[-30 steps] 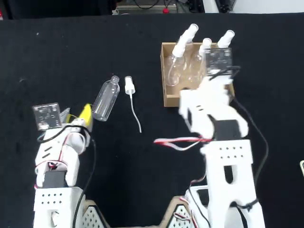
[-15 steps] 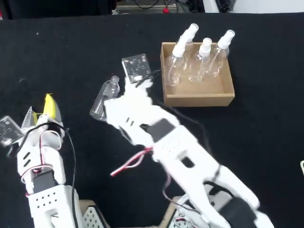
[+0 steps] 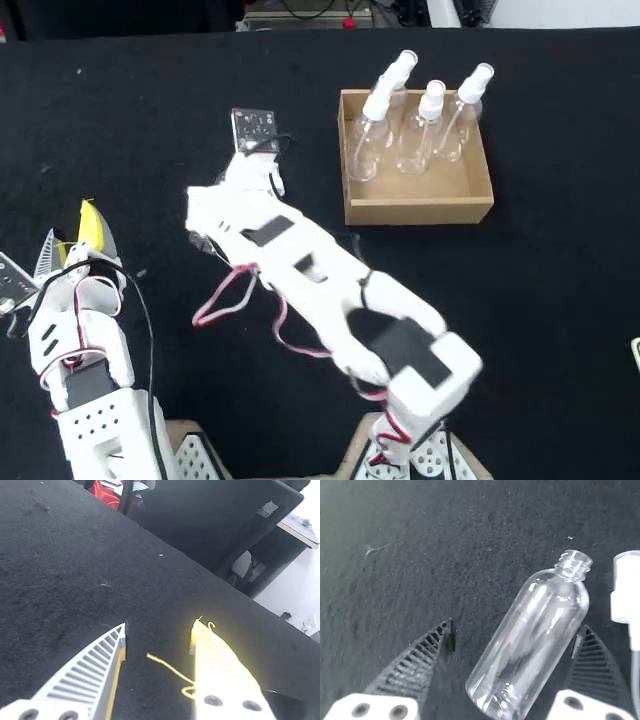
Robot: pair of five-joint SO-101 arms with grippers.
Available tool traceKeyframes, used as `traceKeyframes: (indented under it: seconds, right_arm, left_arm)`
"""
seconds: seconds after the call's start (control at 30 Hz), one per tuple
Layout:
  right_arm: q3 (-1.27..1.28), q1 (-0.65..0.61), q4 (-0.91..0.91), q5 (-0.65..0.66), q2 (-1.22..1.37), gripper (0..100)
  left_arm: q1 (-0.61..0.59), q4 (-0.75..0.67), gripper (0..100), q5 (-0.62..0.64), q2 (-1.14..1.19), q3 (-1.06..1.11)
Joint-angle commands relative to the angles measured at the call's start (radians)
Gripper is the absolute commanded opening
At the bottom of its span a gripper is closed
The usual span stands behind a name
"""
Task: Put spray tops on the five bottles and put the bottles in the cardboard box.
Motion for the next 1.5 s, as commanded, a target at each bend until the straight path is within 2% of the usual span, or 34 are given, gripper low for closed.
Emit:
traceKeyframes:
  seconds: [0.0,0.23,0.53,0.6,0.77,0.8,0.87,1.23,1.47]
  right_arm:
    - [-0.213,0.032,0.118,-0.041,0.056,34.7]
    - [-0.478,0.075,0.313,-0.098,0.248,34.7]
    - [-0.759,0.077,0.522,-0.089,0.426,33.8]
    - [-0.805,0.081,0.595,-0.089,0.444,28.0]
    - [-0.881,0.112,0.713,-0.086,0.47,1.2]
    - [-0.895,0.114,0.74,-0.083,0.464,1.1]
    - [-0.92,0.114,0.806,-0.018,0.447,3.7]
    - [-0.929,0.091,1.185,0.591,0.234,3.9]
    - [-0.773,0.101,1.372,0.801,0.01,3.9]
  left_arm:
    - [-0.018,-0.025,20,0.011,-0.011,-0.022]
    - [-0.015,-0.025,20,0.011,-0.011,-0.022]
    - [-0.01,-0.025,20,0.011,-0.011,-0.022]
    - [-0.01,-0.025,20,0.011,-0.011,-0.022]
    - [-0.01,-0.025,20,0.011,-0.011,-0.022]
    - [-0.01,-0.025,20,0.011,-0.011,-0.022]
    - [-0.01,-0.025,20,0.011,-0.011,-0.022]
    - [-0.008,-0.025,20,0.011,-0.011,-0.022]
    - [0.01,-0.025,20,0.006,-0.011,-0.021]
